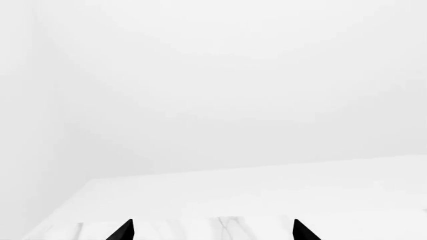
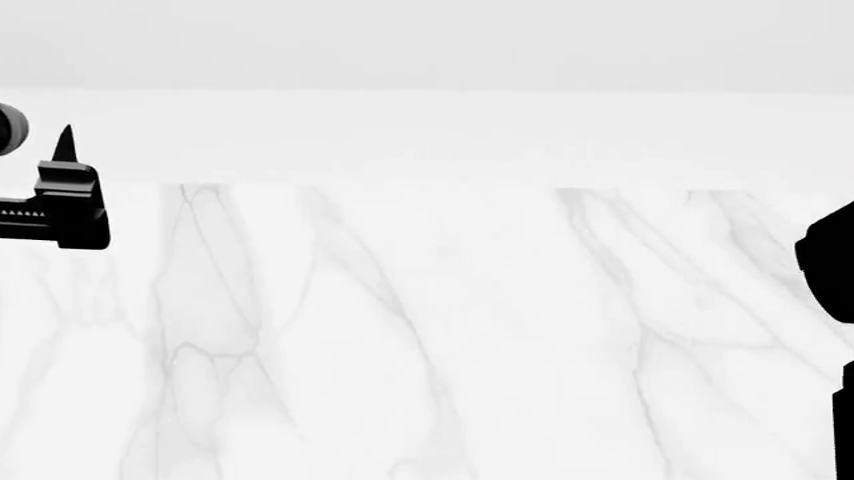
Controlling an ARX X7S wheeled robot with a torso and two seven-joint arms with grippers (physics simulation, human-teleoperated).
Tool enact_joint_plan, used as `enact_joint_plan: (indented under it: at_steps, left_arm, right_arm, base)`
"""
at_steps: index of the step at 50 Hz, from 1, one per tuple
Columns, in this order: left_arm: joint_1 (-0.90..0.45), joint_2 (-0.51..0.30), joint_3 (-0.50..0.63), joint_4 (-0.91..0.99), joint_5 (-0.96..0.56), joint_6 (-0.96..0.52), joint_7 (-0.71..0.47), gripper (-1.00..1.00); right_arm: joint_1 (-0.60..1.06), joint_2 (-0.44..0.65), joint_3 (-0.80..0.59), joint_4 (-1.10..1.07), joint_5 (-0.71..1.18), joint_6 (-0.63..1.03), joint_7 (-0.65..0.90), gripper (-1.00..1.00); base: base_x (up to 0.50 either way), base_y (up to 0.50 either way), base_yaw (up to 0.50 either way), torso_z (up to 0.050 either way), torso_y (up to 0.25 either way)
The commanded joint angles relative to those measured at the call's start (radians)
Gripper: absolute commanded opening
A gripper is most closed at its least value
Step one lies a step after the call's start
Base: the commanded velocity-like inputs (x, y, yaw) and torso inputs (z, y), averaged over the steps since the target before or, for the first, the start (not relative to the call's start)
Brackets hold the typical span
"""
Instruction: Pick up the book on the left and place it on top of the shelf.
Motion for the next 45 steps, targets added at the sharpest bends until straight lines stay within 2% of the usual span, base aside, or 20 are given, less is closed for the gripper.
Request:
enact_joint_plan:
  at_steps: [1,15,26,27,28,45]
  left_arm:
    - [0.0,-0.005,-0.003,0.001,-0.003,-0.001,-0.003,1.0]
    - [0.001,-0.01,-0.009,0.004,-0.008,-0.002,-0.006,1.0]
    - [0.004,-0.012,-0.008,-0.003,-0.009,0.006,-0.008,1.0]
    - [0.004,-0.012,-0.006,-0.004,-0.009,0.007,-0.008,1.0]
    - [0.004,-0.012,-0.006,-0.004,-0.01,0.007,-0.008,1.0]
    - [0.006,-0.014,-0.001,-0.017,-0.012,0.018,-0.01,1.0]
  right_arm:
    - [-0.009,0.019,0.015,0.0,-0.105,-0.001,0.062,-1.0]
    - [-0.037,0.034,0.102,-0.001,-0.117,-0.005,0.074,-1.0]
    - [-0.046,0.032,0.11,-0.001,-0.128,-0.024,0.053,-1.0]
    - [-0.037,0.032,0.141,0.0,-0.121,-0.037,0.086,-1.0]
    - [-0.035,0.03,0.138,0.0,-0.124,-0.041,0.085,1.0]
    - [-0.026,0.014,0.132,-0.001,-0.132,-0.086,0.063,1.0]
  base:
    - [0.0,0.0,0.0,0.0,0.0]
    - [0.0,0.0,0.0,0.0,0.001]
    - [0.0,0.0,0.0,0.0,0.0]
    - [0.0,0.0,0.0,0.0,0.0]
    - [0.0,0.0,0.0,0.0,0.0]
    - [0.0,0.0,0.0,0.0,0.0]
